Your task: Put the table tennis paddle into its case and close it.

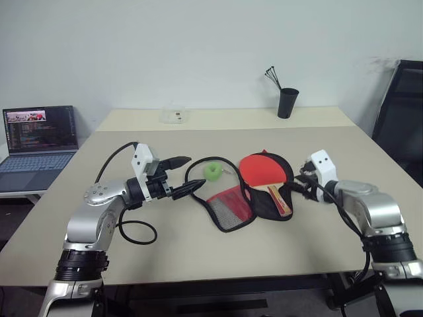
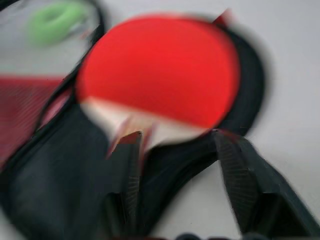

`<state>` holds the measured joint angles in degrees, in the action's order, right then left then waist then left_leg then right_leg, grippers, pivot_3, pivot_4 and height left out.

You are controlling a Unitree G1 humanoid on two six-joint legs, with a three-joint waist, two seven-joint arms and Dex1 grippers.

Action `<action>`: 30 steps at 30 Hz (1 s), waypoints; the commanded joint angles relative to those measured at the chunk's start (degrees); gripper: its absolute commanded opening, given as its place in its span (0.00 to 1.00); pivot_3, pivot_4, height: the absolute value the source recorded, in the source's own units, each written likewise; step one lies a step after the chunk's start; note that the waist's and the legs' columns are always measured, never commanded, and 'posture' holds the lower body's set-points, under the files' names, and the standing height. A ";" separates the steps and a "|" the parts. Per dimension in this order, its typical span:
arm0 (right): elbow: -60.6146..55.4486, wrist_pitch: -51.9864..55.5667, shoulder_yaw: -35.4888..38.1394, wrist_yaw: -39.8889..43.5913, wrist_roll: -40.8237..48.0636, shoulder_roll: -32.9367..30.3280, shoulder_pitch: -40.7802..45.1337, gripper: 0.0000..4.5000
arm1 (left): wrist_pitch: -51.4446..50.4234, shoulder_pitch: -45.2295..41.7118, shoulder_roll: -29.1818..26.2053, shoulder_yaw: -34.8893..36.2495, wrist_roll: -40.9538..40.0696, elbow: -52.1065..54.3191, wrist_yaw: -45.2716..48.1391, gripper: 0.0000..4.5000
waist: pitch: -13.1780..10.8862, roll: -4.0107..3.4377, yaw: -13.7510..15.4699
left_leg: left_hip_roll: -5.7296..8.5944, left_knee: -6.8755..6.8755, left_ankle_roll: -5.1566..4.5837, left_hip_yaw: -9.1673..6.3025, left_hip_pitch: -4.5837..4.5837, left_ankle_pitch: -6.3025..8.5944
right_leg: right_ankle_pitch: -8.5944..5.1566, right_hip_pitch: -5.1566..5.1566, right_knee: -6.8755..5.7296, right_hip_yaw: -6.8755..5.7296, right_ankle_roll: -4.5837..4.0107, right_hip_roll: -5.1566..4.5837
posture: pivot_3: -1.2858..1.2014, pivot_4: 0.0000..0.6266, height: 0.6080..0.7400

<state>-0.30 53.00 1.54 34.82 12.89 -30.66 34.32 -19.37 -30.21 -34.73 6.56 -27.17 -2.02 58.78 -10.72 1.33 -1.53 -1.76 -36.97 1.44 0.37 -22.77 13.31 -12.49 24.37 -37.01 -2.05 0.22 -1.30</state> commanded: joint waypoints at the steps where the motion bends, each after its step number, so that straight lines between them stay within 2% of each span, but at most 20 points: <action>1: -5.96 2.37 -0.18 -2.77 0.76 1.63 -0.72 0.83 | 1.14 -2.17 -0.11 0.08 -0.56 -0.25 1.27 1.00 | 0.00 0.00 -0.01 | 0.00 0.00 0.00 -0.01 0.00 0.00 | 0.00 0.00 0.00 -0.01 0.00 0.00 | 0.52 0.24 1.00; 2: -6.47 2.58 -0.64 -3.59 0.53 2.36 -1.17 0.93 | 1.05 -2.35 -0.27 -0.19 -0.65 -0.34 2.04 1.00 | 0.00 0.00 0.00 | 0.00 0.00 0.00 -0.02 -0.01 0.00 | 0.00 0.00 0.00 -0.02 0.00 0.01 | 0.52 0.24 1.00; 3: -6.36 2.59 -1.00 -4.65 0.10 3.23 -1.43 0.97 | 0.80 -2.43 -0.56 -0.46 -0.88 -0.26 2.99 1.00 | 0.00 0.00 0.02 | 0.00 0.00 0.00 -0.03 -0.02 0.00 | 0.00 0.00 0.02 -0.02 0.00 0.01 | 0.52 0.24 1.00; 10: -0.49 -1.26 -4.03 -9.79 -3.15 7.65 -0.78 0.97 | -1.06 -2.28 -3.66 -1.70 -1.72 0.37 9.19 1.00 | 0.00 0.00 -0.01 | 0.01 0.03 0.00 -0.01 -0.07 0.00 | 0.00 0.02 0.08 0.00 0.00 0.01 | 0.52 0.24 1.00; 19: 7.26 -5.40 -4.35 -13.28 -5.47 10.50 0.76 0.97 | -0.39 -3.05 -4.28 -0.99 -0.87 -0.59 8.92 1.00 | 0.00 0.00 -0.01 | 0.02 0.03 0.00 -0.03 -0.06 0.00 | -0.01 0.01 0.08 0.00 0.00 0.01 | 0.52 0.24 1.00; 22: 8.58 -6.39 -3.66 -15.30 -6.03 11.75 0.98 0.84 | -0.29 -2.76 -4.11 -0.82 -0.84 -0.31 8.47 1.00 | 0.00 0.01 -0.01 | 0.02 0.02 0.00 -0.03 -0.05 0.00 | -0.01 0.00 0.07 0.02 0.00 0.01 | 0.52 0.24 1.00; 25: 7.89 -5.99 -3.25 -16.98 -6.13 12.58 0.91 0.63 | -0.18 -2.40 -4.02 -0.72 -0.90 0.01 8.02 1.00 | 0.01 0.01 -0.02 | 0.01 0.02 0.00 -0.03 -0.05 0.00 | 0.00 0.00 0.06 0.03 0.00 0.01 | 0.52 0.24 1.00; 27: 6.96 -5.06 -2.94 -17.93 -6.12 13.10 0.54 0.46 | -0.11 -2.15 -4.02 -0.74 -0.98 0.18 7.81 1.00 | 0.01 0.01 -0.02 | 0.01 0.02 0.00 -0.03 -0.04 0.00 | 0.00 0.00 0.06 0.04 0.00 0.01 | 0.52 0.24 1.00; 30: 4.56 -3.02 -2.18 -20.03 -5.90 14.45 -0.31 0.27 | -0.03 -1.87 -3.95 -0.71 -1.05 0.33 7.58 1.00 | 0.01 0.01 -0.01 | 0.01 0.01 0.00 -0.03 -0.05 0.00 | 0.00 0.00 0.05 0.04 0.00 0.00 | 0.52 0.24 1.00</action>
<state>6.69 48.69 -1.92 16.57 7.45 -16.47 34.63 -20.49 -31.77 -38.22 4.45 -27.79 -3.35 66.81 -10.71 1.34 -1.53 -1.75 -36.95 1.44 0.34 -22.82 13.32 -12.49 24.37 -36.96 -2.01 0.22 -1.30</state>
